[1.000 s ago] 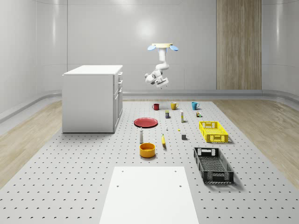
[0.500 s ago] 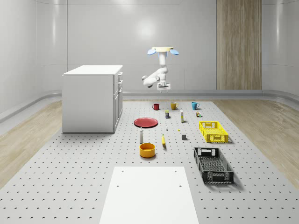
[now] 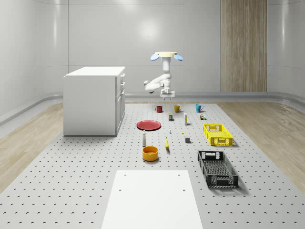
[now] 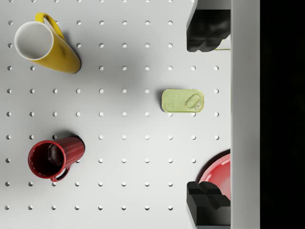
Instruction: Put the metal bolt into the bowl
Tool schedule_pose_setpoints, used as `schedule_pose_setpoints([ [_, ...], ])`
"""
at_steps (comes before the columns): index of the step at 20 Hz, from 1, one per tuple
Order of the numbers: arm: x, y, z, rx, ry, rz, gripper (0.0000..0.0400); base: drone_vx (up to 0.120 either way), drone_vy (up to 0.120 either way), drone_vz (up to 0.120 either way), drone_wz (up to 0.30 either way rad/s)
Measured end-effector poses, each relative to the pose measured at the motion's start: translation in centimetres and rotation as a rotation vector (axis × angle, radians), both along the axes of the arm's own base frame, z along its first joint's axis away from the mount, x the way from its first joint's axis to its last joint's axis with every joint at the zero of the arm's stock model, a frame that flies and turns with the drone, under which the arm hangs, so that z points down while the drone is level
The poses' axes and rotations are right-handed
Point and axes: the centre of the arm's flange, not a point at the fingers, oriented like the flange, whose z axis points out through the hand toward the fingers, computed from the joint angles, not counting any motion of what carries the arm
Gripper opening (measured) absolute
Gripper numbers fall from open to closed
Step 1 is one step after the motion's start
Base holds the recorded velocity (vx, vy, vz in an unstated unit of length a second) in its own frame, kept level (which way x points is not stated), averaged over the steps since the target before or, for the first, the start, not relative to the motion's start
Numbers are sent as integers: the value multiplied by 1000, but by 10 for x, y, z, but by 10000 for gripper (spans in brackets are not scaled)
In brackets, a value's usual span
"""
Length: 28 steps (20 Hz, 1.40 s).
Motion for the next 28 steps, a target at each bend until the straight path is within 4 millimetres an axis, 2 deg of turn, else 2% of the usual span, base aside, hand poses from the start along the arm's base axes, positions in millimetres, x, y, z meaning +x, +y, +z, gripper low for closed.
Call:
schedule_pose_setpoints([
  [24, 0, -1, 0, -9, 0, 0, 400, 120, 0, -112, 0],
  [28, 0, -1, 0, -9, 1, 0, 400, 120, 0, -30, 0],
])
